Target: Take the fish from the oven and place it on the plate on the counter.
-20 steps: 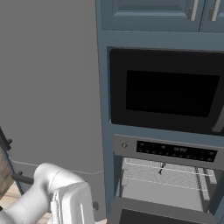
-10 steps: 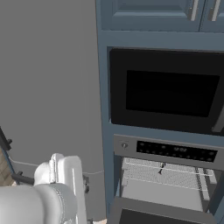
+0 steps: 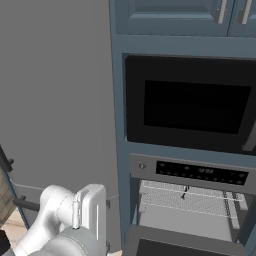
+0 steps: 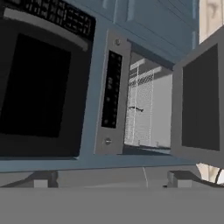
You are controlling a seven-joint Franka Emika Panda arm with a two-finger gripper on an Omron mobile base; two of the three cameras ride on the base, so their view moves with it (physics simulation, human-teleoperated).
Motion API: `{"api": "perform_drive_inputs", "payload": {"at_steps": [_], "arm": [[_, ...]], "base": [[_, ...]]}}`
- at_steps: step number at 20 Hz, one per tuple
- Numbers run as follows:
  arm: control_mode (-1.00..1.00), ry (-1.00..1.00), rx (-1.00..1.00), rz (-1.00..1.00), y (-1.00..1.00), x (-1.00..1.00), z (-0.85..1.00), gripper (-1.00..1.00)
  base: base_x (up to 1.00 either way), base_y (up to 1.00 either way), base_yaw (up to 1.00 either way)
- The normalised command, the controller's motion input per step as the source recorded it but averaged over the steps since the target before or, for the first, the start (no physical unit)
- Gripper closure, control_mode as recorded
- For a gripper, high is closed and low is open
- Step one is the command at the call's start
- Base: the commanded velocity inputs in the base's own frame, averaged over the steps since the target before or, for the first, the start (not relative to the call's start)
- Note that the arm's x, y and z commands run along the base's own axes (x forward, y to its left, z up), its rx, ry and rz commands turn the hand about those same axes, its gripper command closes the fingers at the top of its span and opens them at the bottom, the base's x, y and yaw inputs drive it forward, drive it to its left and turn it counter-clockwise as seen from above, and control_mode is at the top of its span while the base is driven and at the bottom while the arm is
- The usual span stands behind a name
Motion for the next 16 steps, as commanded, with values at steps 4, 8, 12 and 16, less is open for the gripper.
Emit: {"api": "perform_drive_inputs", "payload": {"at_steps": [4,8,12,16], "arm": [[-1.00,-0.19,0.33,0.01,-0.09,0.01,-0.02,-1.00],[-1.00,-0.10,0.33,0.04,-0.09,0.26,-0.09,-1.00],[-1.00,-0.12,0.34,0.09,-0.08,0.59,-0.15,-1.00],[-1.00,-0.18,0.35,0.18,-0.16,0.63,-0.38,-1.00]], "base": [[0.00,0.00,0.00],[0.00,0.00,0.00],[0.00,0.00,0.00],[0.00,0.00,0.00]]}}
